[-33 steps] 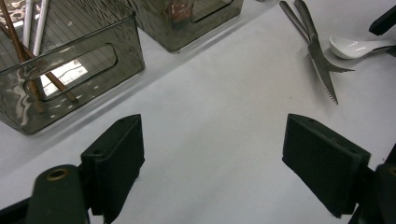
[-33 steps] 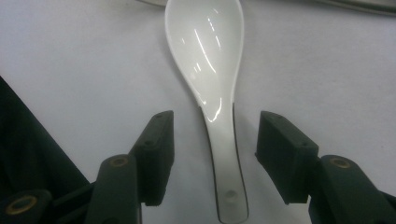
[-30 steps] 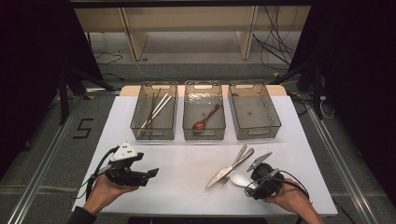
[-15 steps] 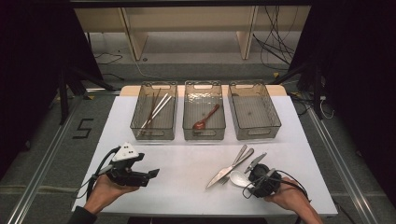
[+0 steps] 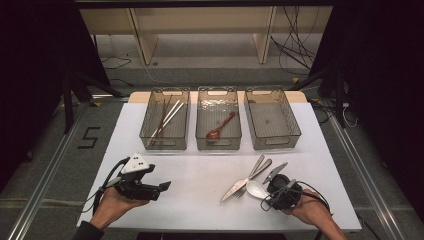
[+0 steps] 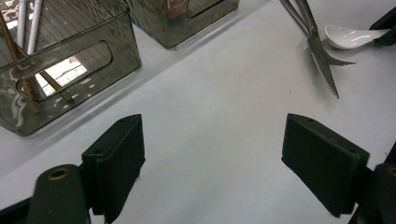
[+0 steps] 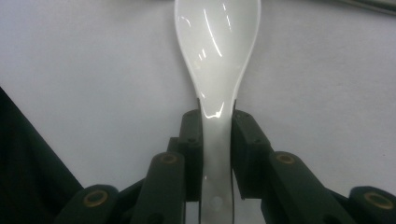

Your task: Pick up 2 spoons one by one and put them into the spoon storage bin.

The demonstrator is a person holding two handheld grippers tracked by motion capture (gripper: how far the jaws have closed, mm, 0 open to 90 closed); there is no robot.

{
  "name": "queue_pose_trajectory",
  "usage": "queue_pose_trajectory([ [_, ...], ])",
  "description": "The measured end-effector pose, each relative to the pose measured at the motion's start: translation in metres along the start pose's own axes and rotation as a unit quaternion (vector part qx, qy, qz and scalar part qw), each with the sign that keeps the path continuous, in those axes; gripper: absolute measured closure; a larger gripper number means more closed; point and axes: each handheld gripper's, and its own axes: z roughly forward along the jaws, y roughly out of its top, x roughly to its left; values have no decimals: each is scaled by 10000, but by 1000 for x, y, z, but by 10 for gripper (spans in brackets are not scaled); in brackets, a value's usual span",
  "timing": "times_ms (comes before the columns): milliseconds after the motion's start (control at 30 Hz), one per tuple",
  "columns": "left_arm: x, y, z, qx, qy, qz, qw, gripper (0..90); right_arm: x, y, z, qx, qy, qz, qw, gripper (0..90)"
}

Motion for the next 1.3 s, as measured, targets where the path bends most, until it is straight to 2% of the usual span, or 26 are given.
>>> queue_pose_trajectory([
  [200, 1, 1, -1, 3, -12, 5, 10000, 204, -7, -1, -9, -350, -15, 180, 9992, 762],
  [333, 2, 1, -2, -55, -1, -47, 10000, 204, -10, 0, -12, -465, 12, 251, 9986, 762],
  [600, 4, 1, -5, -189, 16, -135, 9997, 201, -19, 9, -28, -869, 37, 404, 9954, 762],
  [867, 4, 1, -7, -250, 24, -170, 9995, 199, -33, 29, -43, -1223, -21, 508, 9912, 762],
  [1000, 6, 1, -10, -359, 28, -246, 9991, 198, -37, 41, -49, -1352, -64, 524, 9894, 762],
  [1300, 5, 0, -12, -417, 33, -245, 9988, 198, -45, 73, -58, -1478, -125, 454, 9879, 762],
])
